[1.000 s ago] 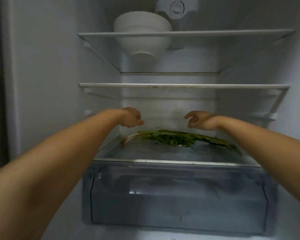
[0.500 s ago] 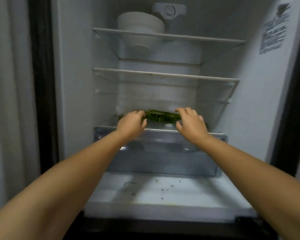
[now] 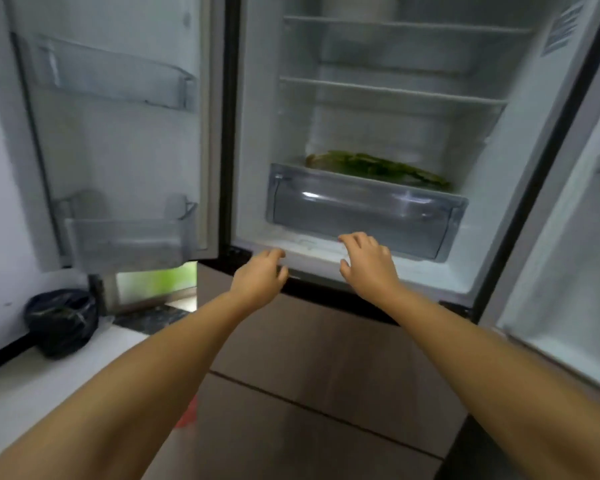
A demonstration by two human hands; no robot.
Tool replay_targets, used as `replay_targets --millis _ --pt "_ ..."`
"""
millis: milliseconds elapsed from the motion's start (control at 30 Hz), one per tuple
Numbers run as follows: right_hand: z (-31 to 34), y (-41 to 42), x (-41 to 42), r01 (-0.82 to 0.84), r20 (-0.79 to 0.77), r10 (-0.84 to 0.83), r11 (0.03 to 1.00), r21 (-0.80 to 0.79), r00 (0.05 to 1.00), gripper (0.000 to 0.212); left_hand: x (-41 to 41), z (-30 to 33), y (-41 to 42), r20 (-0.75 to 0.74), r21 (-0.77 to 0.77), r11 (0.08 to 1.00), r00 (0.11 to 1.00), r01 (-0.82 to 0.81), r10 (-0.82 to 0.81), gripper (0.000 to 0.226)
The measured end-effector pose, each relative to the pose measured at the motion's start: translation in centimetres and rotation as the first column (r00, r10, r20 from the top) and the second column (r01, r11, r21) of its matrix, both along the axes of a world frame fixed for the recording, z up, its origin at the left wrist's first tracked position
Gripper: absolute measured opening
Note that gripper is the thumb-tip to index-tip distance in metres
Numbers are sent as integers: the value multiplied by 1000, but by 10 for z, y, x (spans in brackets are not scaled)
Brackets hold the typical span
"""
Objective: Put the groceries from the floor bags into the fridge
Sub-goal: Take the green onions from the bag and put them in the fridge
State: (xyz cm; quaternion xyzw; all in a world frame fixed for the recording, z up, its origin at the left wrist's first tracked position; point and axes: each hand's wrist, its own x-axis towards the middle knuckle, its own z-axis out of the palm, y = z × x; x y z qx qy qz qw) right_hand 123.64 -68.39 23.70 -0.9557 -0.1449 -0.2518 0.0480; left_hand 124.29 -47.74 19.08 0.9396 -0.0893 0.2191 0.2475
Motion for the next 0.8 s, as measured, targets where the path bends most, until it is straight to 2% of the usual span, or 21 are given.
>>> replay_targets --millis 233,400,500,600,800 --pt "-68 99 -76 -180 -158 171 983 -46 973 48 -125 -77 119 -193 -71 960 948 -272 254 31" --pt "-112 217 -148 -374 -237 351 926 -60 906 44 -243 -112 231 -278 -81 854 834 -515 477 35" --pt "-130 298 -203 -481 -263 456 876 -35 850 44 -335 -125 296 -299 -79 792 772 -605 560 37" --pt "-149 393 -281 -583 -318 555 812 6 769 43 -455 -137 370 -331 -14 705 668 -709 666 37" --pt "-186 551 -441 -740 -413 701 667 89 582 41 -682 -146 495 -401 131 450 368 -883 839 35"
